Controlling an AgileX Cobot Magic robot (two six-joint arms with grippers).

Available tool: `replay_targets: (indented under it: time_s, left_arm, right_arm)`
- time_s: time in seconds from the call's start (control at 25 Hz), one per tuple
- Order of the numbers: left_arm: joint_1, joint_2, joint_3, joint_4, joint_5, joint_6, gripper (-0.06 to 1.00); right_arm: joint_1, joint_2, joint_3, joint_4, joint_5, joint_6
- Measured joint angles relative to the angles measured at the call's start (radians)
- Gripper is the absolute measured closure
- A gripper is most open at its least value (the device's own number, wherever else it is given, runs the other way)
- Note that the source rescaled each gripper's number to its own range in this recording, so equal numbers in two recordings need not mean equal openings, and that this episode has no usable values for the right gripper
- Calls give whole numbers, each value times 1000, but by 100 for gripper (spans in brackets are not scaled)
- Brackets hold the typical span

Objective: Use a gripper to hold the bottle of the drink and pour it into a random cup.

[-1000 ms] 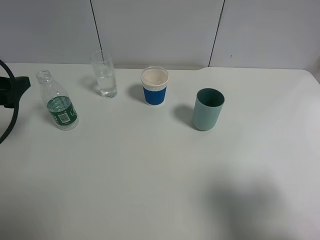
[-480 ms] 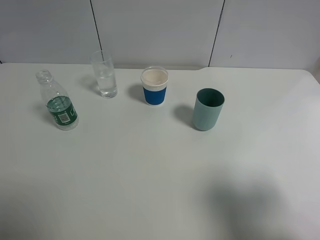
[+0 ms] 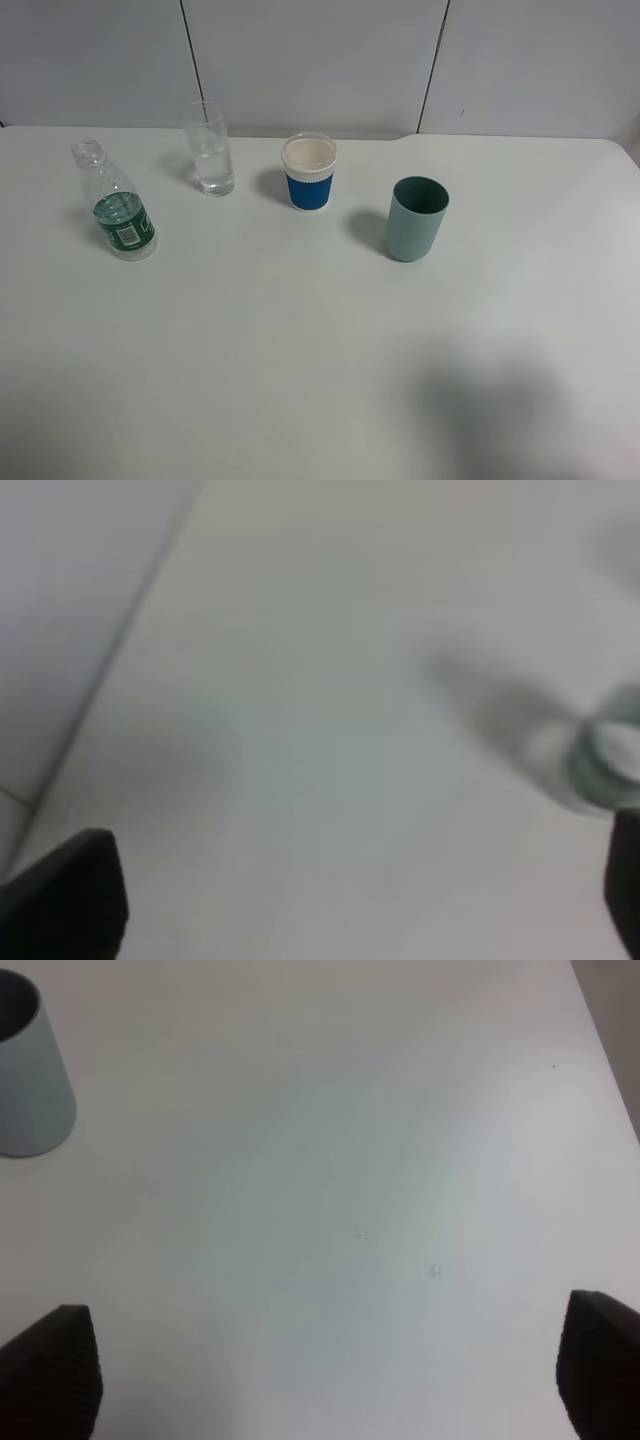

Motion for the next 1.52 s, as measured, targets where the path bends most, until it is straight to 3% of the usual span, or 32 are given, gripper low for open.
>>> replay_targets:
  time_s: [0.12, 0.56, 1.2, 1.52]
  left_arm:
    - [0, -98, -2, -47, 52, 38, 2]
    - [0, -404, -3, -53, 328, 48, 2]
    - [-26, -638, 39, -60, 407, 93, 2]
    - [-68, -639, 162, -80, 330, 91, 2]
  right_arm:
    - [0, 0, 0, 0, 0, 0]
    - [0, 0, 0, 0, 0, 0]
    - [0, 0, 0, 0, 0, 0]
    - [0, 0, 0, 0, 0, 0]
